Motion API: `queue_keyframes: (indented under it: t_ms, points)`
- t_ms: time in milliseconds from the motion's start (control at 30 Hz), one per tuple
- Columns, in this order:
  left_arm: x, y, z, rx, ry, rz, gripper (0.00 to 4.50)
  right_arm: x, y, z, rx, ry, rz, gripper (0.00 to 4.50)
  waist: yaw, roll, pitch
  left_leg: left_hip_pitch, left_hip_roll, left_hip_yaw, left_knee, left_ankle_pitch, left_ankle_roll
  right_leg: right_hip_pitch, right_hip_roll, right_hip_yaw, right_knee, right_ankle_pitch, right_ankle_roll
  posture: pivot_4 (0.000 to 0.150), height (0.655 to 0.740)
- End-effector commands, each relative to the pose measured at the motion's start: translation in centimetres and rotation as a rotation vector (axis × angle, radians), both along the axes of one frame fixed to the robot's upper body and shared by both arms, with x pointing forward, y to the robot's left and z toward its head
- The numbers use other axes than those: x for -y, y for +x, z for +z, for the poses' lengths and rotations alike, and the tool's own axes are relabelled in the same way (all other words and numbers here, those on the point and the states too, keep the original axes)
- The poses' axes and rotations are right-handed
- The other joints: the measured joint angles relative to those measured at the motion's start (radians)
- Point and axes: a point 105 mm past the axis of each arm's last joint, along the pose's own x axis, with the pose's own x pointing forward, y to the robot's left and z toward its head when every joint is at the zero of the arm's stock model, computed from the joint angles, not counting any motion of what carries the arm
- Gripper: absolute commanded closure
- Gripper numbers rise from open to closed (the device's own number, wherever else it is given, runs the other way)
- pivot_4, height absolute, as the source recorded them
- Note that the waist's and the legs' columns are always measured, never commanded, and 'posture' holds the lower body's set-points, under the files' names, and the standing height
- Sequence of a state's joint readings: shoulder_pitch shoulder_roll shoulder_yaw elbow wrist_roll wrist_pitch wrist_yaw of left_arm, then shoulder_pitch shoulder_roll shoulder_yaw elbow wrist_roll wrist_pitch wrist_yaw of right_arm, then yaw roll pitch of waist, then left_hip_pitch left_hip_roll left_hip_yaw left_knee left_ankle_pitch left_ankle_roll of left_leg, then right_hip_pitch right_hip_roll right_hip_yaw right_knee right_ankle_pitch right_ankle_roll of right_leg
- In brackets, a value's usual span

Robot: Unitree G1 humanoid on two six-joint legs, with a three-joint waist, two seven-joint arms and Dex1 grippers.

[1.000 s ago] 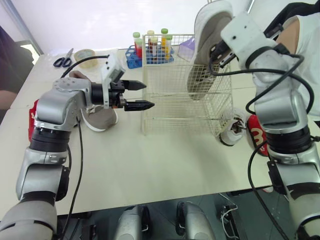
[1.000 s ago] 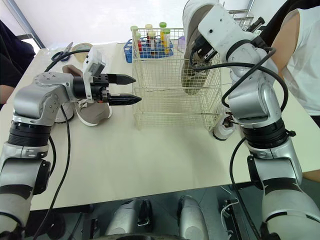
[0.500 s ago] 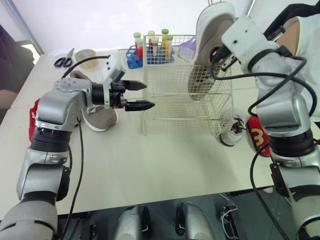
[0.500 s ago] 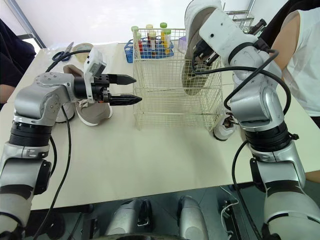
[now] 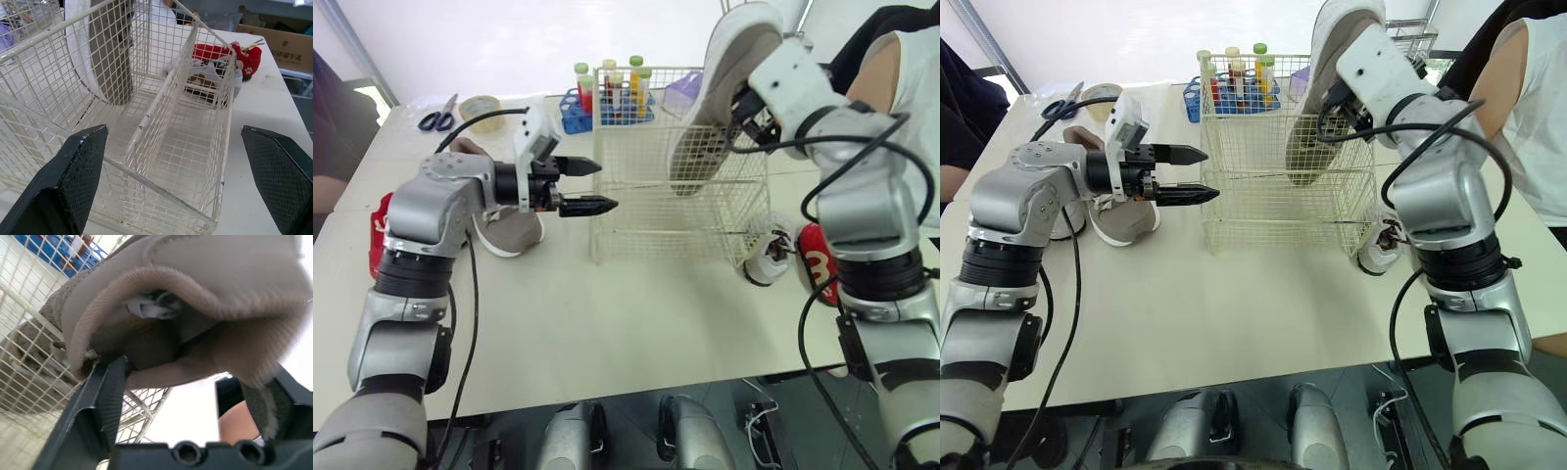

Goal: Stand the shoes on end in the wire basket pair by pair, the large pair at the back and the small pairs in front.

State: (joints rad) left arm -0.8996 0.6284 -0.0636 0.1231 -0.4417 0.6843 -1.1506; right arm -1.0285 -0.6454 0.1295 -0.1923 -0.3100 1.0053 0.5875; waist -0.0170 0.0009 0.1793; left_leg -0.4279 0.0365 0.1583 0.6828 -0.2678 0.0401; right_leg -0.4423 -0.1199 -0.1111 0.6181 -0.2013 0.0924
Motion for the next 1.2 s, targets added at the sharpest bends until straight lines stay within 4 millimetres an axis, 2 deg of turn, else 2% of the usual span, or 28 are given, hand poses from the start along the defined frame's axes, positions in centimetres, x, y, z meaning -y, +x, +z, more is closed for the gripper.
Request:
queue_keyframes:
  t_ms: [33, 167, 300, 367, 533, 733, 833, 900, 967, 1000, 1033, 1067, 1167, 1200]
  points:
    - [-0.2, -0.1, 0.9, 0.026, -0.017, 0.012, 0.00, 0.2, -2.4, 4.5, 0.098, 0.081, 0.073, 1.07, 0.001, 0.000, 0.000, 0.000, 0.000, 0.000, 0.000, 0.000, 0.000, 0.000, 0.000, 0.000, 0.000, 0.000, 0.000, 0.150, 0.7400]
    - [-0.6, 0.0, 2.6, 0.041, -0.094, 0.047, 0.00, 0.7, -4.6, 4.6, 0.009, 0.149, 0.212, 1.07, 0.004, 0.000, 0.000, -0.001, 0.000, -0.001, 0.000, 0.000, 0.001, 0.000, 0.000, 0.000, -0.001, 0.000, 0.000, 0.150, 0.7400]
    - [-1.4, 0.0, 5.5, 0.059, -0.201, 0.116, 0.00, 1.7, -7.4, 2.7, -0.125, 0.175, 0.310, 1.07, 0.005, -0.001, 0.001, -0.002, 0.000, -0.001, 0.000, -0.001, 0.002, 0.000, 0.000, 0.000, -0.002, 0.000, 0.000, 0.150, 0.7400]
    - [-2.0, 0.1, 6.7, 0.062, -0.245, 0.170, 0.00, 2.7, -8.0, 1.7, -0.168, 0.200, 0.288, 1.07, 0.004, -0.001, 0.001, -0.002, 0.000, -0.001, 0.000, -0.001, 0.002, 0.000, 0.000, 0.000, -0.002, 0.000, 0.000, 0.150, 0.7400]
    - [-3.8, 1.4, 8.0, 0.051, -0.308, 0.373, 0.00, 3.7, -7.6, -0.7, -0.203, 0.329, 0.256, 1.07, 0.001, -0.001, 0.001, -0.001, 0.000, -0.001, 0.001, -0.001, 0.002, 0.000, 0.000, 0.000, -0.001, 0.000, 0.000, 0.150, 0.7400]
    - [-7.3, 3.7, 6.8, 0.071, -0.335, 0.554, 0.00, 8.2, -5.3, -2.0, -0.115, 0.347, 0.080, 1.07, 0.006, -0.001, 0.000, -0.001, -0.002, 0.000, 0.001, -0.001, 0.002, 0.000, -0.001, 0.000, -0.001, 0.000, 0.000, 0.150, 0.7400]
    - [-7.8, 4.5, 5.3, 0.074, -0.319, 0.587, 0.00, 8.8, -3.7, -3.1, -0.081, 0.362, 0.076, 1.89, 0.003, -0.001, 0.000, -0.001, -0.003, 0.000, 0.000, -0.001, 0.002, 0.001, -0.001, 0.000, -0.002, 0.000, 0.000, 0.150, 0.7400]
    - [-7.7, 4.9, 4.3, 0.080, -0.305, 0.592, 0.00, 9.1, -2.6, -3.7, -0.055, 0.373, 0.067, 2.93, 0.002, -0.001, 0.001, -0.001, -0.003, 0.000, 0.000, -0.001, 0.002, 0.001, -0.001, 0.000, -0.002, 0.000, 0.000, 0.150, 0.7400]
    - [-6.7, 5.6, 3.0, 0.080, -0.294, 0.597, 0.57, 9.1, -1.2, -4.5, -0.029, 0.360, 0.073, 4.06, 0.002, -0.001, 0.001, -0.001, -0.003, 0.001, 0.000, -0.001, 0.002, 0.001, -0.001, 0.000, -0.001, 0.000, 0.000, 0.150, 0.7400]
    - [-6.2, 5.9, 2.5, 0.079, -0.293, 0.596, 0.88, 9.1, -0.6, -4.9, -0.021, 0.358, 0.074, 4.47, 0.004, -0.001, 0.000, -0.001, -0.003, 0.001, 0.000, -0.001, 0.002, 0.001, 0.000, 0.000, -0.002, 0.000, 0.000, 0.150, 0.7400]
    - [-5.5, 6.2, 2.0, 0.081, -0.295, 0.596, 1.49, 8.8, 0.2, -5.5, -0.022, 0.362, 0.091, 4.50, 0.005, -0.002, 0.001, 0.000, -0.003, 0.002, 0.000, -0.001, 0.002, 0.002, 0.000, 0.000, -0.002, 0.000, 0.000, 0.150, 0.7400]
    - [-5.1, 6.5, 1.7, 0.085, -0.297, 0.596, 1.85, 8.7, 0.7, -5.9, -0.022, 0.365, 0.104, 4.50, 0.005, -0.002, 0.001, 0.000, -0.003, 0.002, 0.000, -0.001, 0.002, 0.002, -0.001, 0.000, -0.002, 0.000, 0.000, 0.150, 0.7400]
    - [-4.1, 7.3, 1.4, 0.105, -0.306, 0.606, 3.45, 8.6, 2.3, -7.1, -0.016, 0.351, 0.106, 4.50, 0.002, -0.002, 0.001, 0.000, -0.004, 0.002, 0.001, -0.001, 0.002, 0.003, 0.000, -0.001, -0.002, 0.000, 0.000, 0.150, 0.7400]
    - [-3.9, 7.5, 1.2, 0.124, -0.291, 0.615, 3.85, 8.5, 2.8, -7.4, -0.016, 0.332, 0.109, 4.50, 0.000, -0.002, 0.001, 0.000, -0.004, 0.002, 0.000, -0.001, 0.002, 0.002, 0.000, -0.001, -0.003, 0.000, 0.000, 0.150, 0.7400]
